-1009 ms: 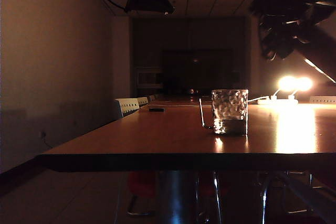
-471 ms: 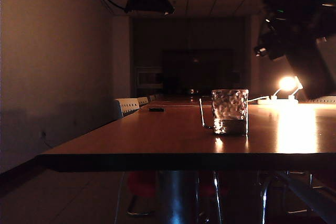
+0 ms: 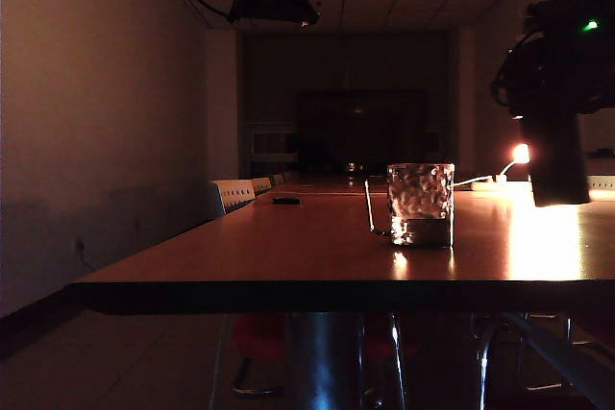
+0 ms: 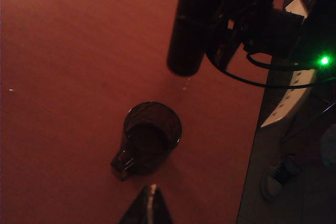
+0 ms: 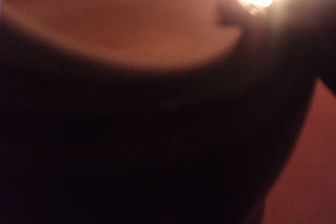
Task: Pick up the black thermos cup, pour some water from it into the cup, and then put the thermos cup back on the table.
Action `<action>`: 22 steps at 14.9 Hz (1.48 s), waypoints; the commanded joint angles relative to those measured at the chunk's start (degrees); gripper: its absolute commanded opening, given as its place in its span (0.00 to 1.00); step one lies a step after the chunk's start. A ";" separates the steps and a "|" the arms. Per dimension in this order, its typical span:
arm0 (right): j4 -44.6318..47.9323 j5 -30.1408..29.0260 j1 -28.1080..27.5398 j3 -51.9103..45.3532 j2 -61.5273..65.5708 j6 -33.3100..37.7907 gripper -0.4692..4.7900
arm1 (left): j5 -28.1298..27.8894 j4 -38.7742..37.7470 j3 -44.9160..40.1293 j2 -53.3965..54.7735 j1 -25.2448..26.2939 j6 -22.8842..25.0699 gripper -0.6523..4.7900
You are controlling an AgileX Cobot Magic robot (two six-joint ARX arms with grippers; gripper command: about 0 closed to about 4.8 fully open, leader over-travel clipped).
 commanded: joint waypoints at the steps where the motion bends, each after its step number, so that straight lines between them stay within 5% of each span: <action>1: 3.41 -2.78 -2.27 0.59 -0.70 0.20 0.35 | 0.61 0.39 0.33 -0.48 -0.02 -0.20 0.11; 8: 4.00 -10.80 -4.76 0.44 2.36 2.19 0.35 | 0.61 0.79 0.33 -0.48 -0.59 -0.39 0.11; 13: 3.65 -10.54 -4.83 -0.50 3.72 2.58 0.35 | 0.63 0.79 0.33 -0.48 -0.63 -1.07 0.11; 17: 3.48 -10.56 -4.83 -1.90 3.74 2.54 0.45 | 0.63 0.81 0.33 -0.48 -0.63 -1.07 0.11; 22: 3.21 -10.80 -4.83 -2.45 3.69 1.62 0.85 | 0.61 0.81 0.35 -0.48 -0.63 -1.07 0.11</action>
